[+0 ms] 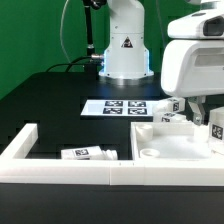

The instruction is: Assemble one leg

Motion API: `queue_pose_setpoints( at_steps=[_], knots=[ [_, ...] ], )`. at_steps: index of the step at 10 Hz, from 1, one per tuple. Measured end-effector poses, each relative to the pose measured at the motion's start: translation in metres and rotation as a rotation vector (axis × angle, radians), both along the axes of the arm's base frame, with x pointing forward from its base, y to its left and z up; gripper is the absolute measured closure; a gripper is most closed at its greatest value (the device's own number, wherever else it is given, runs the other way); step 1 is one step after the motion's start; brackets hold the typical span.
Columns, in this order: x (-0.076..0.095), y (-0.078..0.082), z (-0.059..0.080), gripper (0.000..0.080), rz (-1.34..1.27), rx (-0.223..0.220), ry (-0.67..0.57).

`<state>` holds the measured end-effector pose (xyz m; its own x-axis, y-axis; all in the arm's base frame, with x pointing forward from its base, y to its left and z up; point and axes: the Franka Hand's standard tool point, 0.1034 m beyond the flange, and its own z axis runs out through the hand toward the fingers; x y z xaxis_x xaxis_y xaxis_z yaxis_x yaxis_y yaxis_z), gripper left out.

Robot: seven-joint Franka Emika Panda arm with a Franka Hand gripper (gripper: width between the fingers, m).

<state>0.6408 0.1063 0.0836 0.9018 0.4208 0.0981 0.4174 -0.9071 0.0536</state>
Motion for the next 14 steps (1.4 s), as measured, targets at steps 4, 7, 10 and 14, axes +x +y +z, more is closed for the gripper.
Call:
queue_pose_setpoints(
  at_steps=[4, 7, 10, 14],
  knots=[
    [0.0003, -0.0002, 0.0005, 0.0508, -0.009, 0.002, -0.001],
    [0.0, 0.0, -0.0001, 0.0509, -0.197, 0.025, -0.001],
    [0.0001, -0.0007, -0.001, 0.0509, -0.555, 0.081, -0.007],
    [-0.0026, 0.0035, -0.0018, 0.0509, -1.065, 0.15, 0.005]
  ],
)
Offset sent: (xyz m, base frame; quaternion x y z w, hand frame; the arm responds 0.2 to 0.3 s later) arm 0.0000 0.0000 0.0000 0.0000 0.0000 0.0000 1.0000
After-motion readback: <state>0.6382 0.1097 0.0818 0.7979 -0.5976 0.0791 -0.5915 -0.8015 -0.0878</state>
